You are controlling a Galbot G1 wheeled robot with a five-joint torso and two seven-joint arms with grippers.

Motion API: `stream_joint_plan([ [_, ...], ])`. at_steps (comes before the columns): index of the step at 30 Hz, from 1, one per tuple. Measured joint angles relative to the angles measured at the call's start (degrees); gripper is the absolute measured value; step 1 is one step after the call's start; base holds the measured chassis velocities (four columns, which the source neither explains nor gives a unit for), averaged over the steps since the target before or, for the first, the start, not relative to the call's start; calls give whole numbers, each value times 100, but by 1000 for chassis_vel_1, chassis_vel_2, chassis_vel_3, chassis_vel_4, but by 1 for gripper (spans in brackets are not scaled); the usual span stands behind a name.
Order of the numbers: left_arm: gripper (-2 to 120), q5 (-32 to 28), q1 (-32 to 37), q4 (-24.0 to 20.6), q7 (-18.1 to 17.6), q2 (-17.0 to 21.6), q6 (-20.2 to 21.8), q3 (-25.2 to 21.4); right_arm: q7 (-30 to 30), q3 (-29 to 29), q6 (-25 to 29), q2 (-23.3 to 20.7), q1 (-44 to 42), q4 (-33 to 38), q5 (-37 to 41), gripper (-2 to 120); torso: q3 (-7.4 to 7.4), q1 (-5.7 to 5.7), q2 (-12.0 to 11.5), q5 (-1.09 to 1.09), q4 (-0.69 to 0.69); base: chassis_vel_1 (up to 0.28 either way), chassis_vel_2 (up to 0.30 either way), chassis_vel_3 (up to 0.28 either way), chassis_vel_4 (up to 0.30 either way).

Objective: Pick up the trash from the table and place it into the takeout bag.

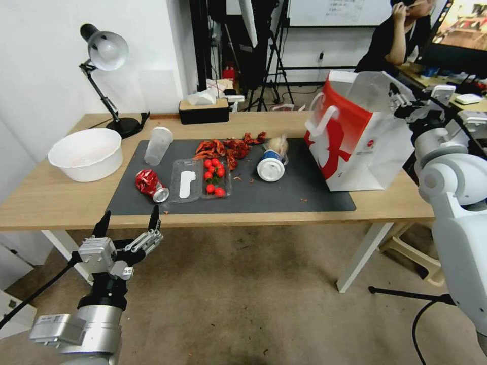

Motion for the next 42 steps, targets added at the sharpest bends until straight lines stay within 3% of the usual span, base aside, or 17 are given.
stream_joint_plan([
  [6, 100, -10, 23, -17, 8, 0, -5, -13, -108, 22, 183, -9, -200, 403, 331, 94, 0, 0, 0, -1, 1, 0, 0, 0, 0],
  [9, 100, -17, 36, -32, 8, 0, -9, -16, -189, 50, 285, -22, -392, 615, 430, 99, 0, 0, 0, 0, 1, 0, 0, 0, 0],
  [19, 100, -11, 73, -38, 86, 0, -17, -15, -548, 127, 890, -108, -1507, 1456, 314, 100, 0, -1, 0, 0, 0, 0, 0, 0, 0],
  [26, 100, -5, 78, -2, 138, 0, -55, 18, -797, 101, 1947, -128, -2781, 1709, -144, 100, -1, -1, 0, 0, 1, 0, 0, 0, 0],
  [29, 100, -5, 53, 49, 145, 0, -61, 20, -919, -7, 2760, 50, -3560, 1504, -523, 100, 0, -1, 0, -1, -1, 0, 0, 0, 0],
  [42, 100, -44, 10, 244, 165, 0, -95, -3, -615, -978, 4742, 546, -4754, 629, -1744, 100, 0, -1, -1, 0, 0, 0, 0, 0, 0],
])
